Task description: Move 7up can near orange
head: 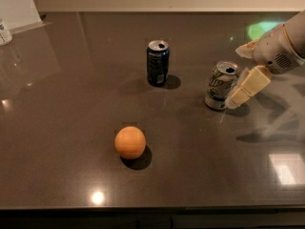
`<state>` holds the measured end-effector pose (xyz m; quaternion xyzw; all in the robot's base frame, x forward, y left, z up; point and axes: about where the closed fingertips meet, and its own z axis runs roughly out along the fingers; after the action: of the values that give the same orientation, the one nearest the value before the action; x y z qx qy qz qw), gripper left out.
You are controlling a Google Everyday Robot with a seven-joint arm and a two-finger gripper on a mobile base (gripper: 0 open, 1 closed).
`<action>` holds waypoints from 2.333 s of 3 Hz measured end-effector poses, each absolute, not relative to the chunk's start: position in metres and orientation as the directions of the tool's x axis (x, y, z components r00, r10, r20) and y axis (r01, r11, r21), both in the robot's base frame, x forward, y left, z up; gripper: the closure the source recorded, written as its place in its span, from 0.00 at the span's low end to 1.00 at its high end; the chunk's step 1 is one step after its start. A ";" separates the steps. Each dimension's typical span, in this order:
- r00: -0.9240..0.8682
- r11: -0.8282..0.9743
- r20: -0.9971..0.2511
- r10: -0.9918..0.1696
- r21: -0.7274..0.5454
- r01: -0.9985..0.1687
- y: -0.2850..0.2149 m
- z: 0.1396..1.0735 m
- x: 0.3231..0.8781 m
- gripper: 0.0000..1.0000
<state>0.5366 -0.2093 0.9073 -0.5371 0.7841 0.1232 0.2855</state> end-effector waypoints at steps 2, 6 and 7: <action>-0.291 0.410 -0.614 -0.734 -0.059 -0.910 -0.204 0.900 0.546 0.41; -0.158 0.208 -0.714 -0.682 0.018 -0.978 -0.120 0.938 0.496 1.00; -0.113 0.135 -0.716 -0.689 0.026 -0.991 -0.096 0.934 0.473 1.00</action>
Offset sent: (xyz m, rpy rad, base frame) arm 0.0099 0.0042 -0.0095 0.0834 0.0581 -0.0249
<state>0.4726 -0.0961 0.9339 -0.6020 0.6973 0.2650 0.2849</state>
